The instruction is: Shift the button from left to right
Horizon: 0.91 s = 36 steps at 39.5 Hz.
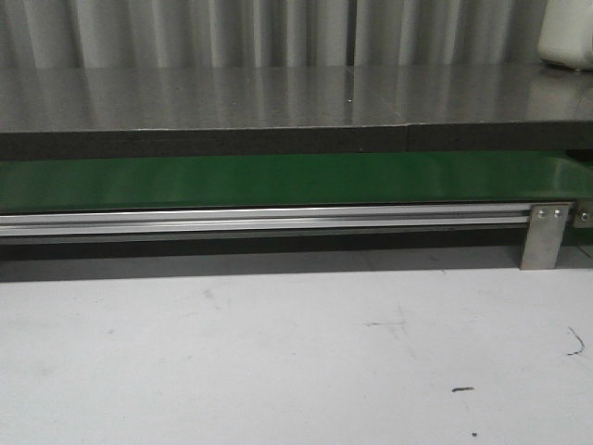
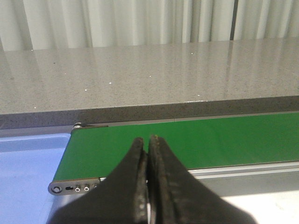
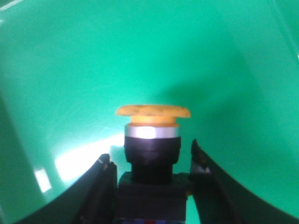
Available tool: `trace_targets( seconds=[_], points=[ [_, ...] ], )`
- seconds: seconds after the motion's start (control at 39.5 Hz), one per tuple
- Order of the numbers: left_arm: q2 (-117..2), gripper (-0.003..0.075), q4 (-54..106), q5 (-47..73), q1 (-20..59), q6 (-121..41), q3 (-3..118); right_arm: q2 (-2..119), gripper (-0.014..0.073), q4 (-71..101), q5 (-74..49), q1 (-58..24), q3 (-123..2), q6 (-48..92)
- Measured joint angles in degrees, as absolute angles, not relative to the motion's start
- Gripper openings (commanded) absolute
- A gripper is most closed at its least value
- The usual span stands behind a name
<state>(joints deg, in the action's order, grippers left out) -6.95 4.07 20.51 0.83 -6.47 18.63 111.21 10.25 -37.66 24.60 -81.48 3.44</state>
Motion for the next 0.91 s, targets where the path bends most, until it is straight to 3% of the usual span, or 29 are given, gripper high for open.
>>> trace_targets(
  seconds=[0.18,0.38,0.51,0.73,0.91],
  points=[
    [-6.95,-0.0021,4.07,20.51,0.83,-6.47,18.63,112.16,0.0535,10.01,-37.32,24.85,-81.48,3.44],
    [-6.95,-0.0021,4.07,20.51,0.83,-6.47,18.63,109.93,0.0535,9.92,-37.28,24.85,-81.59,3.44],
    [-6.95,-0.0021,4.07,20.51,0.83,-6.47,18.63,104.97,0.0405,9.92,-37.28,23.75,-81.59,3.44],
    [-6.95,-0.0021,4.07,20.51,0.83,-6.47,18.63,94.79,0.0048,9.78,-37.38,15.51,-81.59,3.90],
    [-6.95,-0.0021,4.07,20.51,0.83,-6.47,18.63,87.25,-0.0066,9.95,-34.79,8.21,-78.20,4.02]
  ],
)
